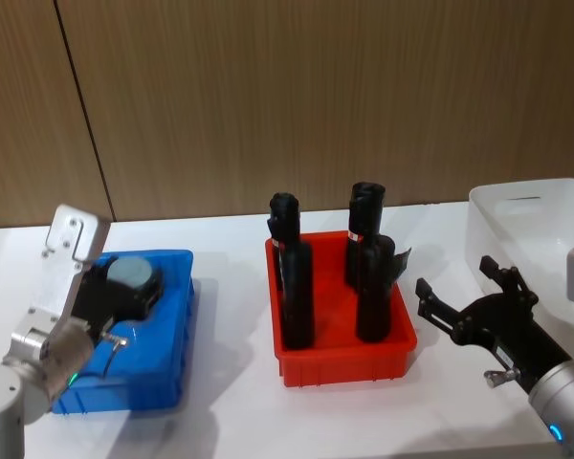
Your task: Pick the cotton swabs from the blue box and place them into the white box.
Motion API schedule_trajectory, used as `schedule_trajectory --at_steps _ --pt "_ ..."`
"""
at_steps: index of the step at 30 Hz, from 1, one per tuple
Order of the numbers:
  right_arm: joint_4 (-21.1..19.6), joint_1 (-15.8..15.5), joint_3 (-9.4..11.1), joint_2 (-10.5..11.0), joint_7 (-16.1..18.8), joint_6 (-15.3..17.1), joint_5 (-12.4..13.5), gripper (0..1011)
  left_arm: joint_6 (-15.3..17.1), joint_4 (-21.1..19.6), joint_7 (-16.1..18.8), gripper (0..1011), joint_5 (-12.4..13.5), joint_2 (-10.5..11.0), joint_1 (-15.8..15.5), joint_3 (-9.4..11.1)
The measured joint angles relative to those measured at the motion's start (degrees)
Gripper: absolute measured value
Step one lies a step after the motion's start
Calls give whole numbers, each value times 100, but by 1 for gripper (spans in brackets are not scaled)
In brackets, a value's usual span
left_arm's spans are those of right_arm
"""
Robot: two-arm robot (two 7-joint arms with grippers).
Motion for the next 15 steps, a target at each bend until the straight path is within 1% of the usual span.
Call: schedule_trajectory --at_steps 3,6,15 --pt "0 0 0 0 0 0 0 1002 -9 -102 -109 670 15 1 -24 -2" --pt "0 0 0 0 0 0 0 1002 -16 -280 -323 670 22 -4 -75 -2" --pt "0 0 0 0 0 0 0 1002 -23 -536 -855 670 -33 -57 -216 17"
